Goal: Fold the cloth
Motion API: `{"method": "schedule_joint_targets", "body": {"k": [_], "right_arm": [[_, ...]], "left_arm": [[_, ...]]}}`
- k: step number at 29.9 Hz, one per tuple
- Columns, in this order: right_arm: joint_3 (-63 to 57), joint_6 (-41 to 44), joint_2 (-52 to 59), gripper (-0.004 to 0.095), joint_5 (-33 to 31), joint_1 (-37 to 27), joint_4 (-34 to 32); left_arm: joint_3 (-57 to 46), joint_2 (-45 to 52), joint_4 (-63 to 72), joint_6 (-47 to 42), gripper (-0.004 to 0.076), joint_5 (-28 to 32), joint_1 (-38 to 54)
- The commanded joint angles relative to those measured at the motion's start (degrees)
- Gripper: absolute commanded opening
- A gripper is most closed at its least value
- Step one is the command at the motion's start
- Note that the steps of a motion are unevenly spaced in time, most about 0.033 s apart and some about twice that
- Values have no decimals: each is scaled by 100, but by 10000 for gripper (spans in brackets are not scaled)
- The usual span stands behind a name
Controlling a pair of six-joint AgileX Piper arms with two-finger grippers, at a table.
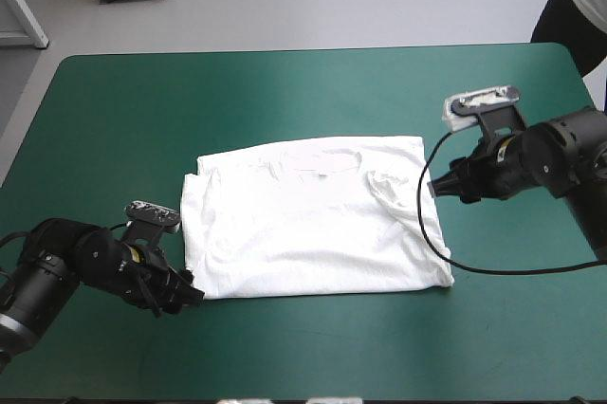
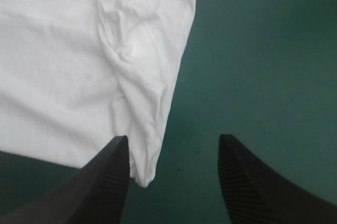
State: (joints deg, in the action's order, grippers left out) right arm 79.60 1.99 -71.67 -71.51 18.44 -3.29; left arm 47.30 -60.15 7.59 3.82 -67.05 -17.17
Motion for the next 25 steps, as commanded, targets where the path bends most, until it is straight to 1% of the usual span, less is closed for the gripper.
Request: {"method": "schedule_joint_targets", "body": {"k": [1, 4, 11, 18, 22, 25], "right_arm": [[-423, 19, 314, 496, 1, -3, -124], [-633, 19, 348, 496, 1, -3, -124], [-633, -53, 355, 496, 39, -3, -199], [-819, -62, 355, 496, 55, -3, -2], [-1292, -84, 363, 496, 255, -3, 97], [-1702, -84, 363, 496, 627, -3, 235]], "left_arm": [[-22, -189, 36, -148, 494, 598, -39], [-23, -551, 14, -174, 494, 886, -39], [-23, -1547, 148, -174, 494, 1136, -39], [-23, -1985, 191, -174, 487, 1346, -39], [-23, -2166, 205, -174, 412, 1448, -39], [-46, -2353, 205, -174, 316, 1523, -50]]}}
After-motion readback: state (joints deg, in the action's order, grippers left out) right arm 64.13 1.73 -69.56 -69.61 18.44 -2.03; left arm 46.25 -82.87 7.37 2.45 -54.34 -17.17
